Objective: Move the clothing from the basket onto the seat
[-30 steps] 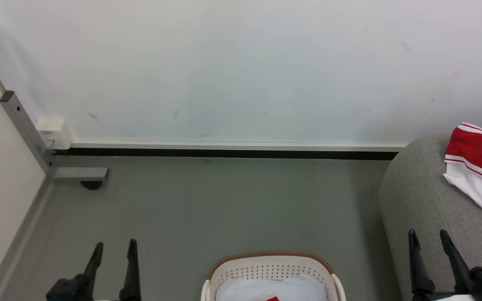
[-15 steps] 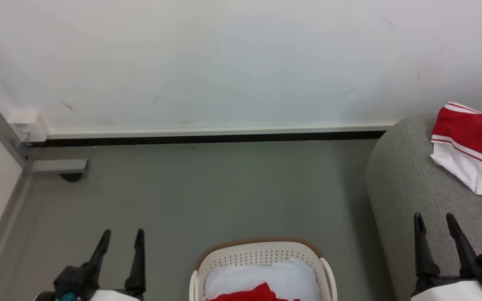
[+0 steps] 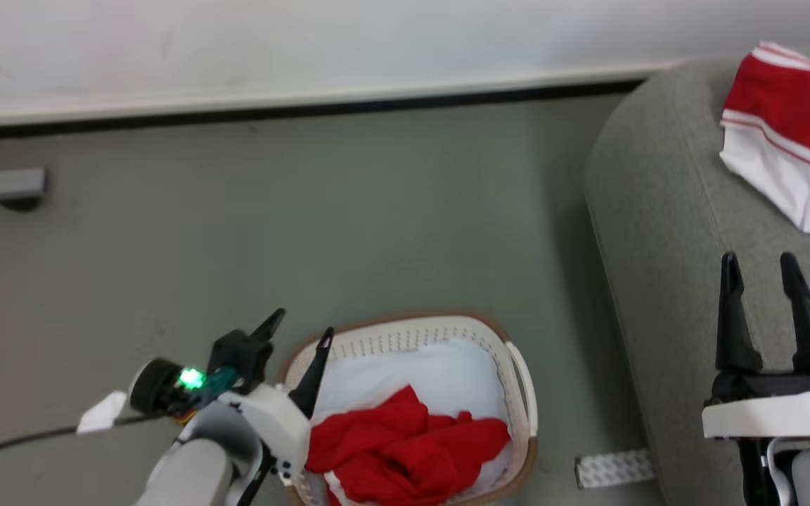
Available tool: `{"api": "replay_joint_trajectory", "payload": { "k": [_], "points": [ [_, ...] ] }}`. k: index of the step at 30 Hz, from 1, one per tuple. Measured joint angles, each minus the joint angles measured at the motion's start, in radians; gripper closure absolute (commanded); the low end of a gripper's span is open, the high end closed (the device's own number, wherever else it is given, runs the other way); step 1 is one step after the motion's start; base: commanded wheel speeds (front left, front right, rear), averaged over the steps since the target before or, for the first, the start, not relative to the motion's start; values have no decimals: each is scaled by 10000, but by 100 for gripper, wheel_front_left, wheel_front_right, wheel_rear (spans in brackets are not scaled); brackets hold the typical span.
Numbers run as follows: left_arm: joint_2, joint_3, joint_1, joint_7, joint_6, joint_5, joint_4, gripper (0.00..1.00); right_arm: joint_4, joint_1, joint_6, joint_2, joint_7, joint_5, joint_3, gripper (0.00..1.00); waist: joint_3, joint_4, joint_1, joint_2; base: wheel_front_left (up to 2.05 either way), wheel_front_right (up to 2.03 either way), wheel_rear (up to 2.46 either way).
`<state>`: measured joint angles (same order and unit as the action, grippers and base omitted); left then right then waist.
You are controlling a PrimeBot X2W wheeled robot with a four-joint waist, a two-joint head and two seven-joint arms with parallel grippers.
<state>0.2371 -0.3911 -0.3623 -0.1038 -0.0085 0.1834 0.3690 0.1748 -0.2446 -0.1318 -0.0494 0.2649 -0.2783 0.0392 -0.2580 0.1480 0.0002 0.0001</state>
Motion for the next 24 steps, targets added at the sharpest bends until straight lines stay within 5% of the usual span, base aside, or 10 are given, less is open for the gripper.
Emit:
{"api": "replay_joint_trajectory", "payload": {
  "k": [10,24],
  "points": [
    [-307,-1367,-2010,2178,-704,-825,2428,0,-558,-864,0,-8,-2,-462,-215,0,-2055,701,1,0,0,0,0],
    [-583,-2063,-3781,4125,-337,-1592,5369,0,-819,-1297,0,-6,0,-1423,-943,0,-3854,1583,1,0,0,0,0]
  ]
}}
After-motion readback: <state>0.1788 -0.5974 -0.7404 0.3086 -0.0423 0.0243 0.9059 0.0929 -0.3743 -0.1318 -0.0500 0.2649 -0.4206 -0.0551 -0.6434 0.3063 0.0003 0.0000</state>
